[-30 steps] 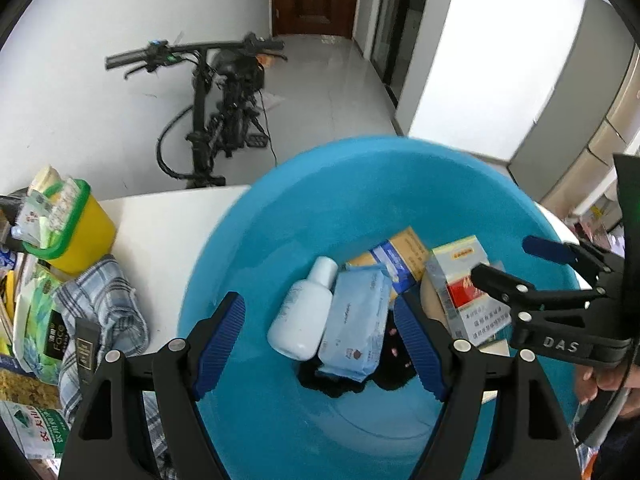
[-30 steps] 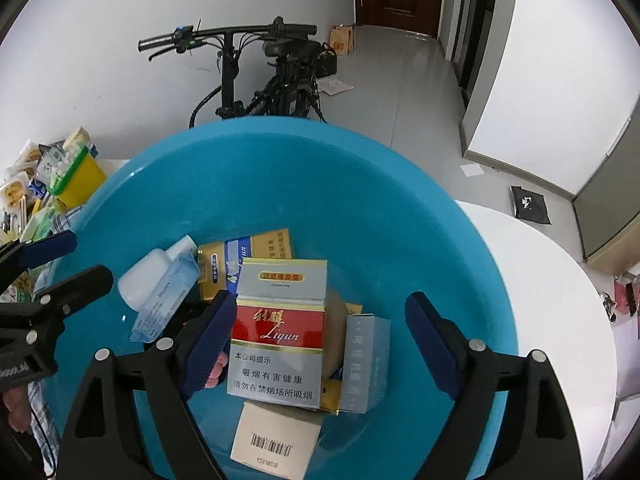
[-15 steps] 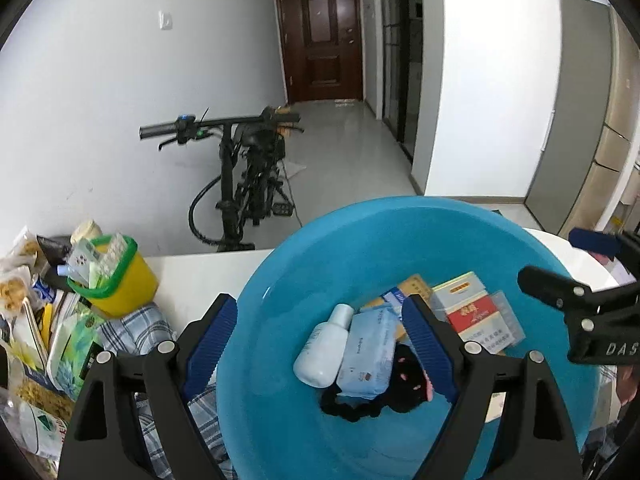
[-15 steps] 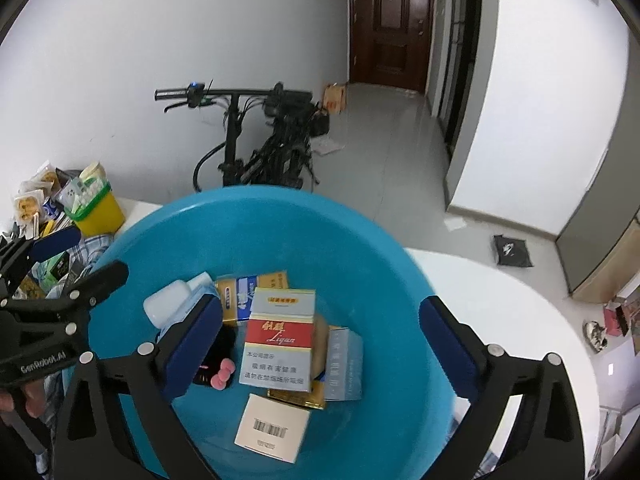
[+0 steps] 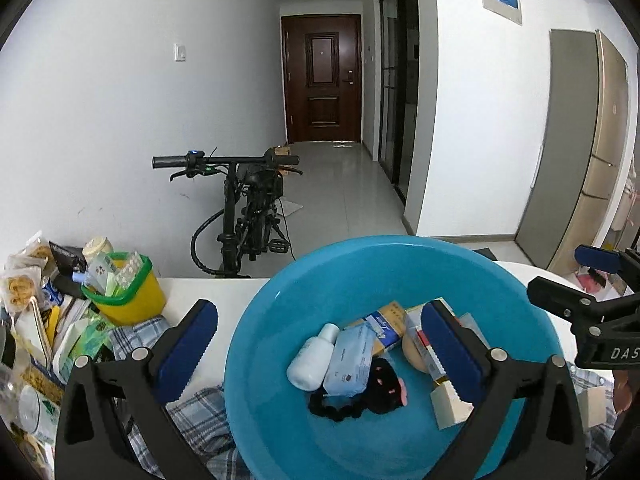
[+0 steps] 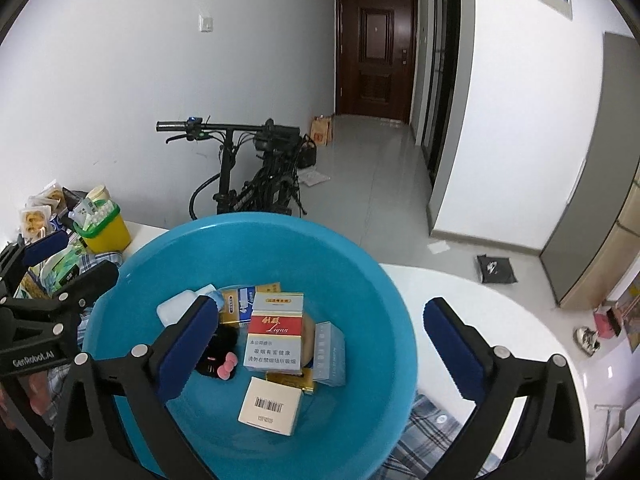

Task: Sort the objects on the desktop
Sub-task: 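Raise both tools up and back away from the turquoise basin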

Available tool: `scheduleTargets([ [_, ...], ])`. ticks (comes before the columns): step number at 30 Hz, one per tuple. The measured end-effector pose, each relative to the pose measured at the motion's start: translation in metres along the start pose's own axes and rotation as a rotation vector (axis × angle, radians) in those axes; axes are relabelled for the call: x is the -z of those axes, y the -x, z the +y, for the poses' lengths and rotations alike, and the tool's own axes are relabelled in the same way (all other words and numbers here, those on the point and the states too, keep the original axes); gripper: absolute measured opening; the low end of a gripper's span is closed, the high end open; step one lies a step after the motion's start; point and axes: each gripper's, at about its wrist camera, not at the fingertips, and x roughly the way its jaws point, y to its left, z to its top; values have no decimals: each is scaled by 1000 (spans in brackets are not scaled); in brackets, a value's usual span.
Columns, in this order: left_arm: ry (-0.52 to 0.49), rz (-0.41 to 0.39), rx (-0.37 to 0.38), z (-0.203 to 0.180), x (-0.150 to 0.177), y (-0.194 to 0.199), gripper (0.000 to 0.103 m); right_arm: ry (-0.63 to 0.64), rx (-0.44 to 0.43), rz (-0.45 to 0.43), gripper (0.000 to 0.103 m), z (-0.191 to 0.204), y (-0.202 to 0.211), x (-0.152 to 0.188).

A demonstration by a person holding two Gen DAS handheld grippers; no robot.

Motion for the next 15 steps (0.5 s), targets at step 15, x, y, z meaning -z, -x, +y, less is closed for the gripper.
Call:
scheduleTargets([
  [15,6,-28,9,2,12,51,103,-10,-29,-50,102,7,56,14],
])
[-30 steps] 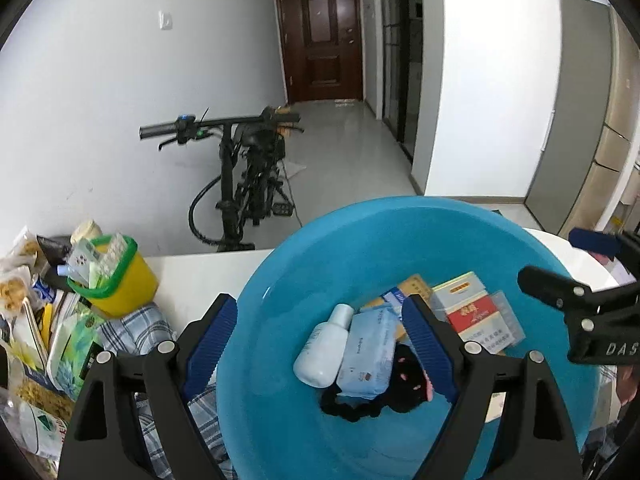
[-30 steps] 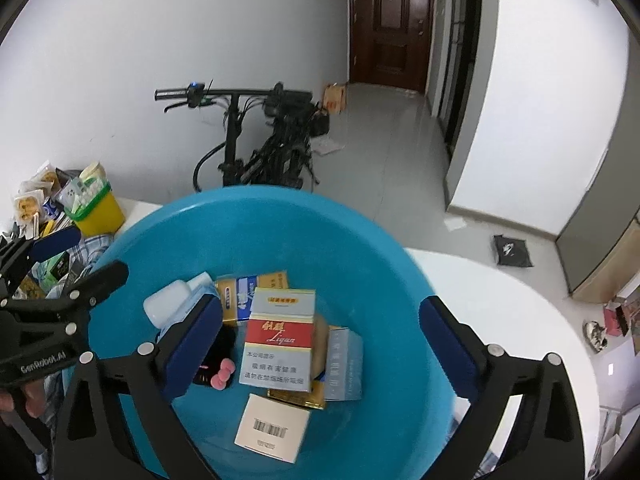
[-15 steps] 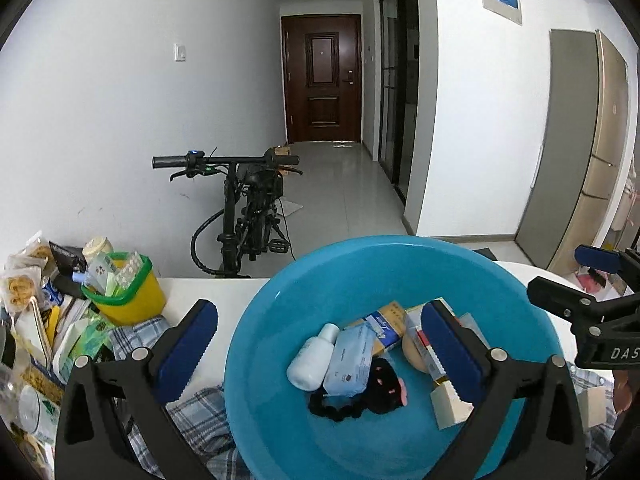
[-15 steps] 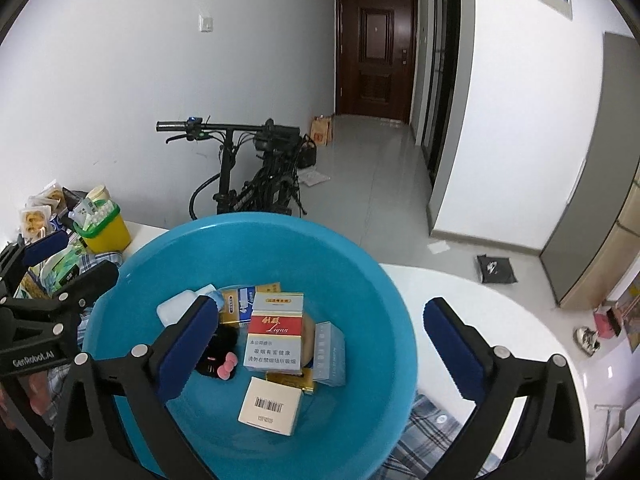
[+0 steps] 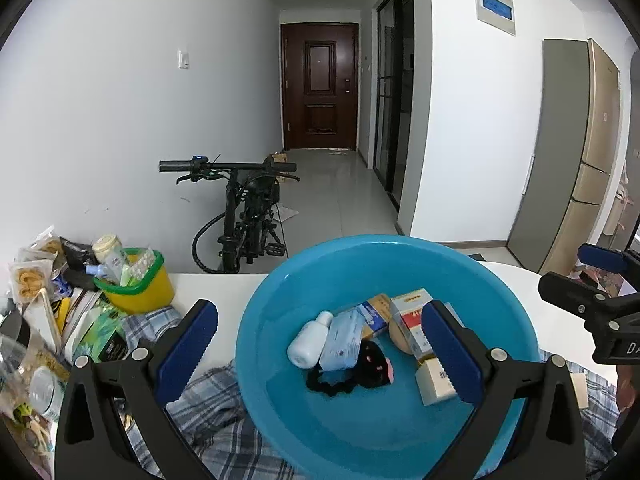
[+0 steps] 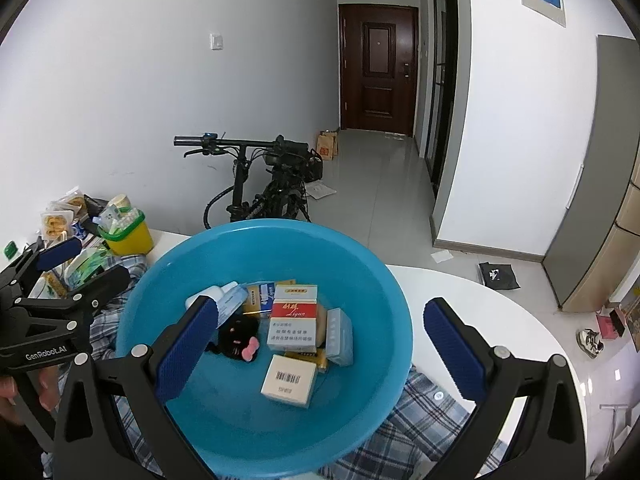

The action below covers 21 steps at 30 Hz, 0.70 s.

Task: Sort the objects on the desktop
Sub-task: 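Raise both tools up and back away from the turquoise basin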

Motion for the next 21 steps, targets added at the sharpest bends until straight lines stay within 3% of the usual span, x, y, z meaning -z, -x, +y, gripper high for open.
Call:
scheduleTargets([
  [12,-17,-53,37,-12,13,62,103,-3,-12,-54,102,6,51,17],
  [21,-25,-178,54,-19,24,129,103,16,-23,-109,102,18,96,30],
])
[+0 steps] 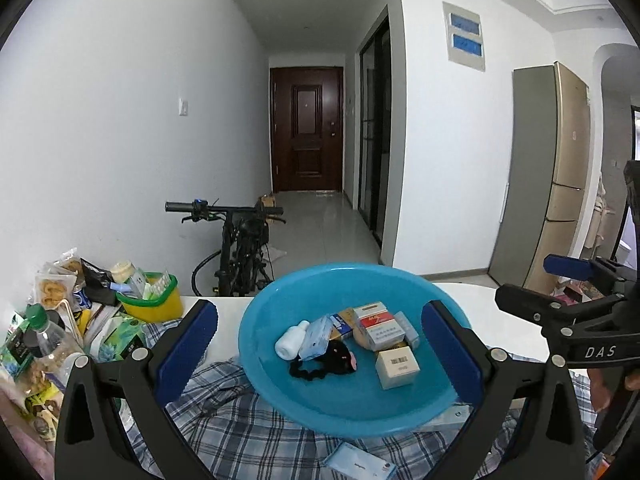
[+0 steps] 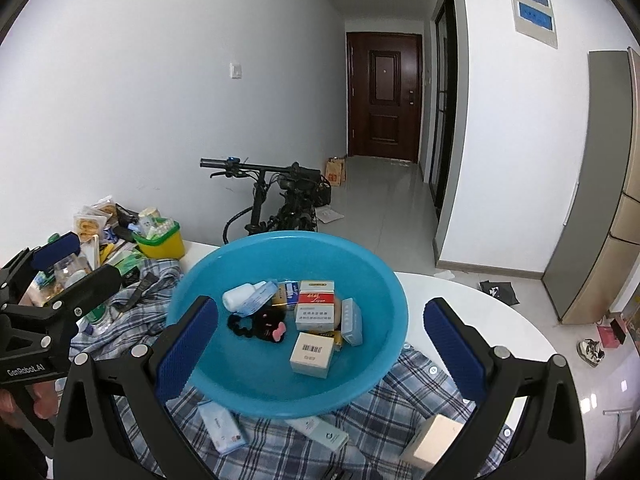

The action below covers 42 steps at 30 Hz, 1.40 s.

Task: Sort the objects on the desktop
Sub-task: 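Raise both tools up and back away from the turquoise basin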

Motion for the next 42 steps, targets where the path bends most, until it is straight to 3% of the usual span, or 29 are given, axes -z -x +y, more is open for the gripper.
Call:
scheduleTargets([
  [15,21,-56,28,0,13,71,103,36,2,-92,102,15,79,20],
  [22,39,-110,-11,-2,21,110,103,26,-6,-126,102,20,107,31],
  [25,51,-104,20,-2,23,119,103,13,-5,-138,102,19,115,36],
  [32,36,-66,45,-5,30,116,103,11,0,-136,103,18,115,43],
  [42,47,39,44,-5,57,84,103,7,-24,-37,102,18,89,72],
])
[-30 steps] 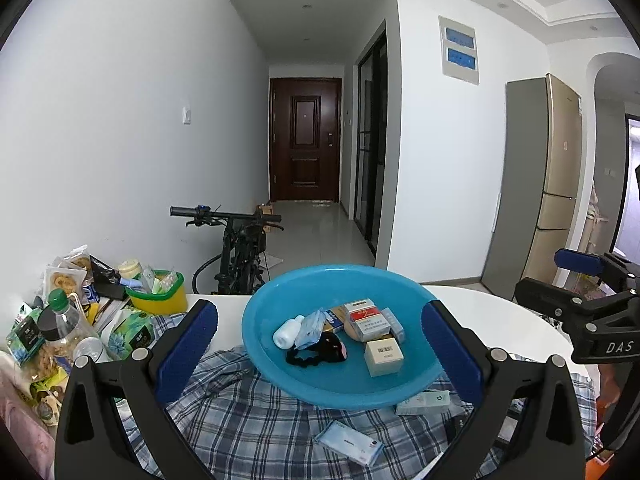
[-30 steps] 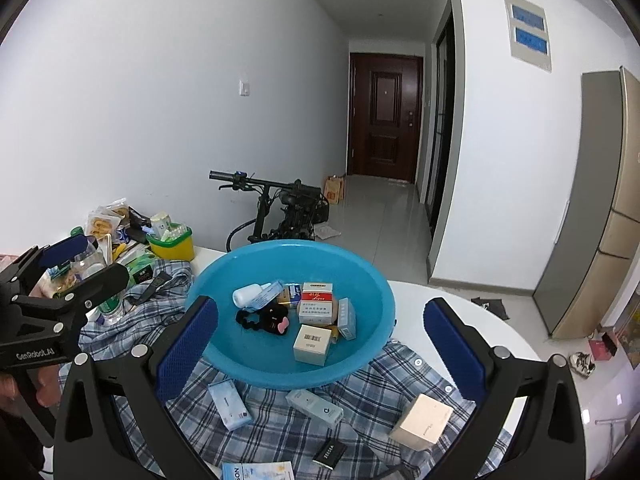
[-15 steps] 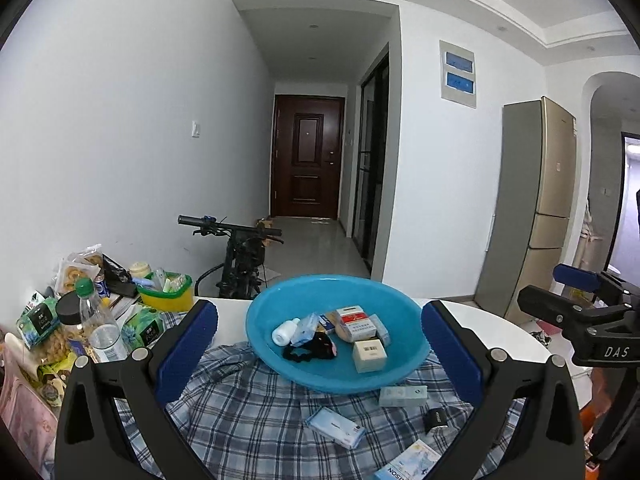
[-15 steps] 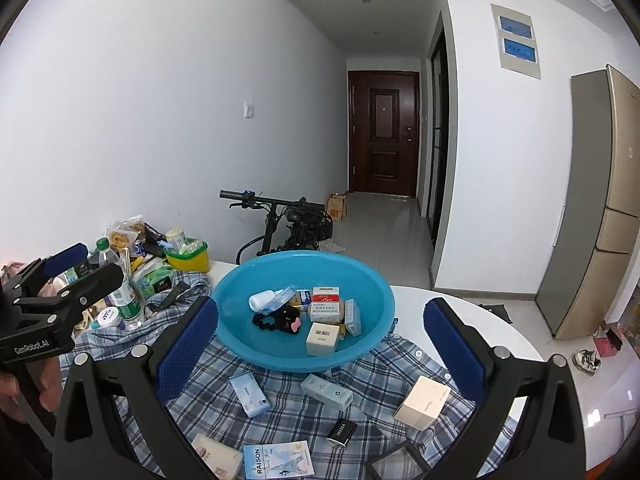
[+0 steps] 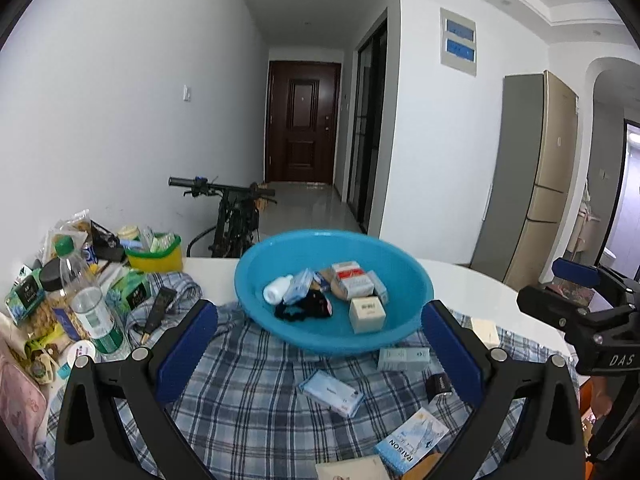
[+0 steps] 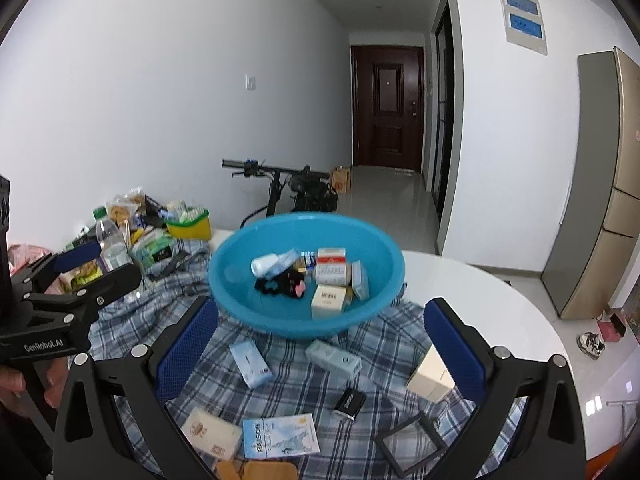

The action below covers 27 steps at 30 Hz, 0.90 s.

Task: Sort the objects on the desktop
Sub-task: 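Raise both tools up and back away from the turquoise basin, then move the right tool down toward the blue RAISON pack on the cloth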

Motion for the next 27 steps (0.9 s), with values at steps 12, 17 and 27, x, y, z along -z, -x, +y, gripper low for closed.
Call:
scheduleTargets([
  [12,9,114,-13,6,42,-22,103,-16,-30,120,102,-2,-23,43],
  [17,17,176,-10,6,64,-34,103,-15,-32,191,102,-3,-37,64],
  [27,23,319,6,8,105,-64,103,-19,-52,331,103,-1,-68,107],
])
